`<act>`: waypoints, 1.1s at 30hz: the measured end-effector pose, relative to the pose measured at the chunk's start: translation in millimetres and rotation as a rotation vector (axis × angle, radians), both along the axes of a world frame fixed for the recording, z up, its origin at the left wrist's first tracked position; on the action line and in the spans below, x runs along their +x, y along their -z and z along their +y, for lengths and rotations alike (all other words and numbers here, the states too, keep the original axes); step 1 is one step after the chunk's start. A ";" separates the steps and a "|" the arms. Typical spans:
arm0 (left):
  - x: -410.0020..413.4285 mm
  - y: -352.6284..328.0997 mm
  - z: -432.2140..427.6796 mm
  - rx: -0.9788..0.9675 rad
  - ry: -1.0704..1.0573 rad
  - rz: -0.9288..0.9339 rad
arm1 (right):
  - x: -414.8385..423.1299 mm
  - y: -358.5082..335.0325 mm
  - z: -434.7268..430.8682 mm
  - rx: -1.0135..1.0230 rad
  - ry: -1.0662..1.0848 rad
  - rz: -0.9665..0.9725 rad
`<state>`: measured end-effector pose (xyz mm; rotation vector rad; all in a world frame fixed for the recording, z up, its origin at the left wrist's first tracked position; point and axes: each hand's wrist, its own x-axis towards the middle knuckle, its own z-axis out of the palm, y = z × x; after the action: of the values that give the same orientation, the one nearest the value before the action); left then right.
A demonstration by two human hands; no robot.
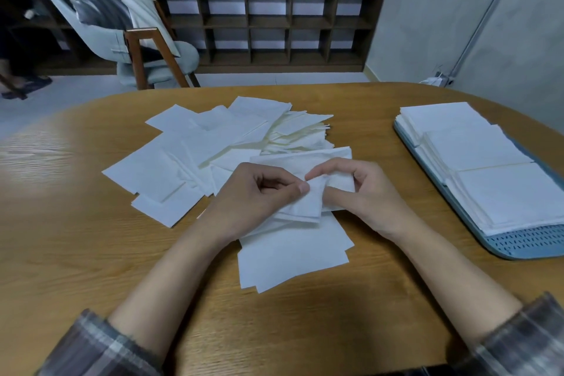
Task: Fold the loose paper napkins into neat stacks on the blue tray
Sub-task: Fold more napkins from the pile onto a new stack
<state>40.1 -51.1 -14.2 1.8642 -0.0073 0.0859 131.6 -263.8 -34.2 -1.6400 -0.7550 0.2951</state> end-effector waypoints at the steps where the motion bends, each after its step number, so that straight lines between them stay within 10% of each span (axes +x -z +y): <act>1: 0.2 0.0 -0.5 0.002 -0.005 0.003 | 0.1 0.8 0.9 -0.016 0.017 -0.008; 18: 4.0 4.3 -0.6 0.008 -0.214 -0.082 | 8.6 -4.9 -1.1 0.227 0.088 0.431; 33: 5.5 4.6 -2.6 -0.042 -0.265 -0.239 | 2.3 -10.5 -4.0 0.142 0.152 0.298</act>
<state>45.6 -53.7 -18.9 1.7944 0.0756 0.4881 133.9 -267.8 -23.7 -1.4689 -0.4142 0.3587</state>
